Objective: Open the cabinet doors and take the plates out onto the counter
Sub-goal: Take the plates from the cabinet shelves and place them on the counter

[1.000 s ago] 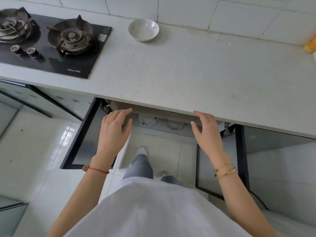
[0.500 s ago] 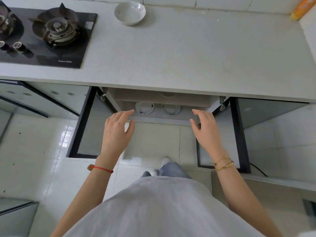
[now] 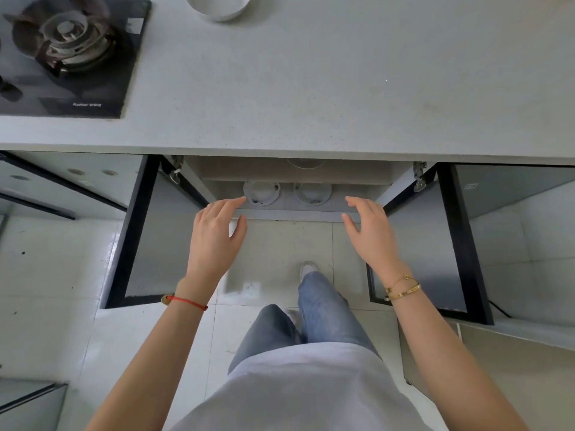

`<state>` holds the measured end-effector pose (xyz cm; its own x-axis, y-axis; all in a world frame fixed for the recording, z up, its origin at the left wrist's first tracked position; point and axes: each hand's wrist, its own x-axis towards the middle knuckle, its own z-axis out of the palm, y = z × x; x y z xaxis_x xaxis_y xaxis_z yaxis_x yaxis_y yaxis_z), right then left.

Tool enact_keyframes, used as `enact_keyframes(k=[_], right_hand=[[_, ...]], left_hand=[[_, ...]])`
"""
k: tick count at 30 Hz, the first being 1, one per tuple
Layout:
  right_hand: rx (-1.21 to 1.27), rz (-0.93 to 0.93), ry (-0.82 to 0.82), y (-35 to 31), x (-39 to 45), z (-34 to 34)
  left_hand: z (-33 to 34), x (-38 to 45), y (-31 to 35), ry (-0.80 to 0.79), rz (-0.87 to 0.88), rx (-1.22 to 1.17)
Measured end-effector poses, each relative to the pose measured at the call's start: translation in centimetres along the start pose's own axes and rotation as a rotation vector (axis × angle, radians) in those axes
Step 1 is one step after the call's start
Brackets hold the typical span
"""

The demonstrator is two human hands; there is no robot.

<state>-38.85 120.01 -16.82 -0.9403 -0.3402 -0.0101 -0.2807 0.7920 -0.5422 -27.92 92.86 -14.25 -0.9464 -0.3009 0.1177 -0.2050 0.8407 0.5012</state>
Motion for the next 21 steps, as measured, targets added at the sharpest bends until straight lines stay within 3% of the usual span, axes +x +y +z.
enact_keyframes(k=[12,21], right_hand=[[-0.026,-0.039,0.08,14.6,11.4,18.5],[0.003,-0.116,0.307,22.9,22.3,29.4]], left_hand=[[23.0,8.3,-10.3,0.109,0.039,-0.006],[36.8,18.1,-17.0,0.261,0.134,-0.043]])
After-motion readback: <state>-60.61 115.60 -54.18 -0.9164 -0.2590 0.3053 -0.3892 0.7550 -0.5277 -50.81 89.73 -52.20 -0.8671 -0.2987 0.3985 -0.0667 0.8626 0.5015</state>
